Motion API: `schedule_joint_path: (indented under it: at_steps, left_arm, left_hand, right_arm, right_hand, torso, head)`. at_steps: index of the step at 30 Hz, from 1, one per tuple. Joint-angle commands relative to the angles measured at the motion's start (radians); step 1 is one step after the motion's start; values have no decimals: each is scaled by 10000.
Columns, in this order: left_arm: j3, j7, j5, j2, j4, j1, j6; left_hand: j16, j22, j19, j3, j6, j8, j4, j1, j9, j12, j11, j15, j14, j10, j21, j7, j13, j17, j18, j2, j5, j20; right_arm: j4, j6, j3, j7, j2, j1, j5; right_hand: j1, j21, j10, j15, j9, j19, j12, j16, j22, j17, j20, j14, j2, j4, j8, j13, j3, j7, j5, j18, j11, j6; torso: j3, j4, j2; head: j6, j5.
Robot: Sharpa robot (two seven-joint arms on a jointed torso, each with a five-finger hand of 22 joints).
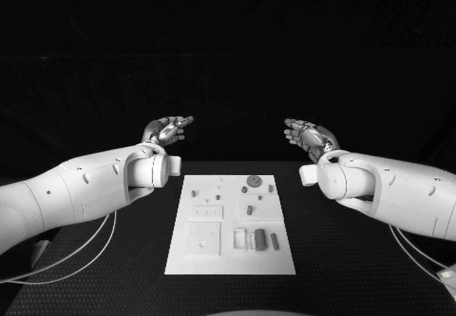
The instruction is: Assemble the parts on the task board
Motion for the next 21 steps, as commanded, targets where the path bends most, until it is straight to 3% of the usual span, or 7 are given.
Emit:
schedule_joint_path:
  at_steps: [1, 7, 10, 11, 12, 17, 21]
  left_arm:
    - [-114, -1278, -28, 174, -446, 231, 1099]
    - [-264, -1640, -31, 330, -897, 488, 1352]
    - [-264, -1640, -31, 330, -897, 488, 1352]
    - [-338, -1680, 50, 376, -920, 481, 1743]
    - [-351, -1677, 49, 373, -924, 481, 1838]
    - [-482, -1611, 34, 294, -861, 482, 2103]
    - [-530, -1633, -39, 221, -748, 483, 2291]
  left_hand:
    - [32, 86, 66, 56, 66, 55, -8, 101, 38, 30, 12, 20, 65, 86, 54, 14, 10, 63, -153, -17, 69, 14]
    - [47, 97, 64, 52, 83, 68, 0, 100, 53, 44, 10, 25, 71, 157, 55, 24, 20, 70, -153, -5, 69, 14]
    - [109, 129, 92, 36, 123, 93, -2, 106, 85, 74, 31, 41, 133, 302, 72, 75, 41, 95, -153, 40, 69, -4]
    - [133, 141, 109, 28, 141, 103, -10, 111, 97, 85, 51, 47, 161, 338, 80, 101, 46, 104, -153, 60, 68, -14]
    - [183, 162, 146, 11, 222, 145, -34, 124, 128, 120, 76, 60, 223, 435, 95, 156, 63, 122, -153, 111, 67, -36]
    - [788, 302, 977, -53, 1218, 533, -484, 332, 333, 545, 419, 275, 1274, 1520, 421, 613, 234, 318, -35, 480, 132, -341]
    - [1524, 382, 1913, 125, 2221, 767, -1081, 728, 406, 1156, 703, 191, 2750, 2836, 751, 892, 448, 608, 221, 754, 400, -538]
  right_arm:
    - [-371, 2162, -146, -1339, 84, 264, -204]
    - [-898, 3073, -421, -1960, 188, 689, -250]
    - [-966, 3191, -457, -2040, 201, 744, -256]
    - [-2007, 2783, -458, -2222, 593, 741, -3702]
    - [-2084, 2772, -458, -2235, 633, 741, -3952]
    - [-2568, 2824, -457, -2276, 905, 739, -5595]
    - [-2978, 2901, -455, -2310, 1183, 738, -6782]
  right_hand:
    - [536, 222, 451, 45, 312, 454, 171, 506, 1469, 432, 73, 623, -61, -686, 361, 44, 220, 1030, 117, 198, 67, 448]
    - [1072, 608, 1198, 348, 791, 1776, 485, 1054, 4230, 698, 177, 1648, -436, -1365, 1045, 108, 629, 1141, 119, 407, 200, 1479]
    - [1262, 639, 1526, 379, 832, 2266, 585, 1174, 4184, 716, 122, 2008, -544, -1574, 1165, 109, 743, 1094, 116, 607, 196, 1873]
    - [1338, 687, 1761, 395, 861, 2527, 684, 1290, 4172, 755, 90, 2275, -585, -1649, 1244, 139, 790, 1093, 117, 709, 196, 2093]
    - [1404, 708, 1955, 371, 872, 2756, 752, 1366, 4147, 776, 74, 2489, -620, -1719, 1287, 154, 831, 1083, 116, 796, 185, 2264]
    - [1710, 808, 3076, -59, 966, 4013, 1064, 1820, 4028, 1010, 8, 3808, -746, -2045, 1496, 204, 955, 976, 111, 1255, 62, 3300]
    - [1914, 964, 3785, -459, 1097, 4950, 1210, 2138, 3995, 1272, -44, 4755, -760, -2293, 1615, 221, 993, 814, 111, 1581, -180, 3956]
  torso:
    - [-3, -2, -1]
    - [-3, -2, -1]
    - [-3, -2, -1]
    - [-12, -11, -6]
    - [-15, -11, -6]
    - [-16, -11, -1]
    - [-8, 8, 21]
  head:
    - [-33, 5]
    - [-33, 5]
    - [-33, 5]
    - [-26, 1]
    - [-17, 3]
    - [-3, -1]
    - [17, -27]
